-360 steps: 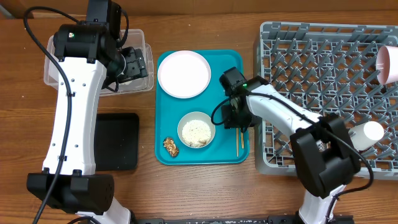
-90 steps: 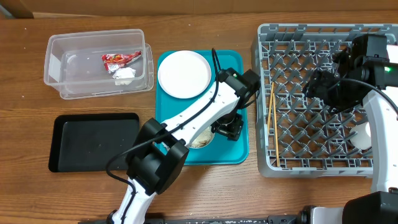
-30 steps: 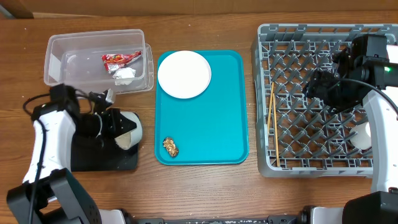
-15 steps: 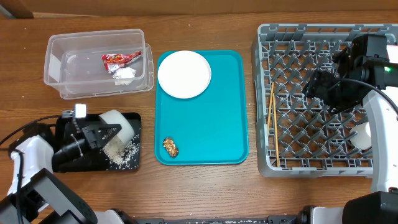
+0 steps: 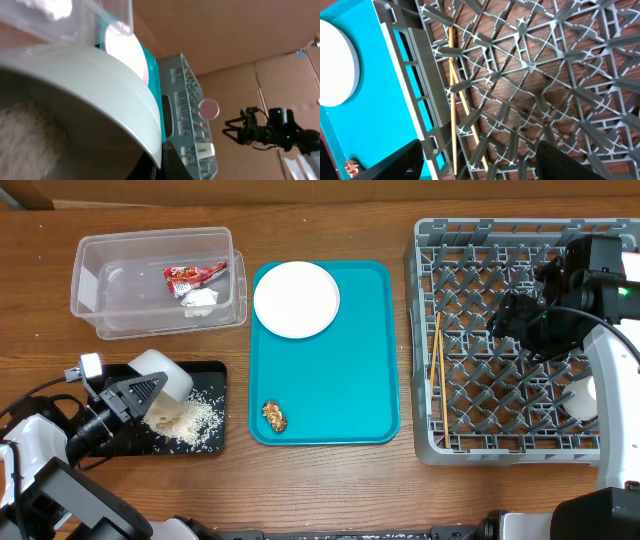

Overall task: Sort waste into correct bins and load items into the dishwasher
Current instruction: 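Carry the bowl left and tip the rice onto the black tray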

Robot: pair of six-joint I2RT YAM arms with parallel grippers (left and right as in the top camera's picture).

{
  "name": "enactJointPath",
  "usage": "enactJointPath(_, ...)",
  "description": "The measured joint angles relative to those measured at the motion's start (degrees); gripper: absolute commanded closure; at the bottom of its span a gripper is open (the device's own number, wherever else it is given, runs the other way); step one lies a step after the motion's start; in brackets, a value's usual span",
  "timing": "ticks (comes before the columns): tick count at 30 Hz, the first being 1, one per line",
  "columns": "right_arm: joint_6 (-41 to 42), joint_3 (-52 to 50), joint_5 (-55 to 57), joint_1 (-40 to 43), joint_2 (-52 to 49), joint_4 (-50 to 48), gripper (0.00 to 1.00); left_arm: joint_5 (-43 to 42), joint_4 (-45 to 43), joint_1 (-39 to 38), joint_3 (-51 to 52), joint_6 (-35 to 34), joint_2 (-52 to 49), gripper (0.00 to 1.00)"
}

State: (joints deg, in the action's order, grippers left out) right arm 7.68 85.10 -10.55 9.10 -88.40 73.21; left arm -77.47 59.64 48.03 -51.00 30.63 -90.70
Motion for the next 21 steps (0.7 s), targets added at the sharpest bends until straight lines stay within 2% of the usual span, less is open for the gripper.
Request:
enactJointPath(7, 0.0, 0.0, 0.0, 0.0, 0.0, 0.1, 0.27, -1.9, -4.1, 0.0, 0.1, -2.8, 0.0, 0.96)
enactJointPath(9, 0.0, 0.0, 0.0, 0.0, 0.0, 0.1, 0.26, -0.9, -6.2, 0.0, 0.2, -6.4, 0.0, 0.96)
enactJointPath(13, 0.0, 0.0, 0.0, 0.0, 0.0, 0.2, 0.27, -2.7, -7.1, 0.0, 0.2, -7.2, 0.0, 0.96)
enactJointPath(14, 0.0, 0.0, 0.0, 0.0, 0.0, 0.2, 0.27, -1.3, -9.4, 0.0, 0.2, -11.2, 0.0, 0.96)
enactJointPath(21, 0.0, 0.0, 0.0, 0.0, 0.0, 0.3, 0.27, -1.6, -6.9, -0.3, 0.2, -13.2, 0.0, 0.96)
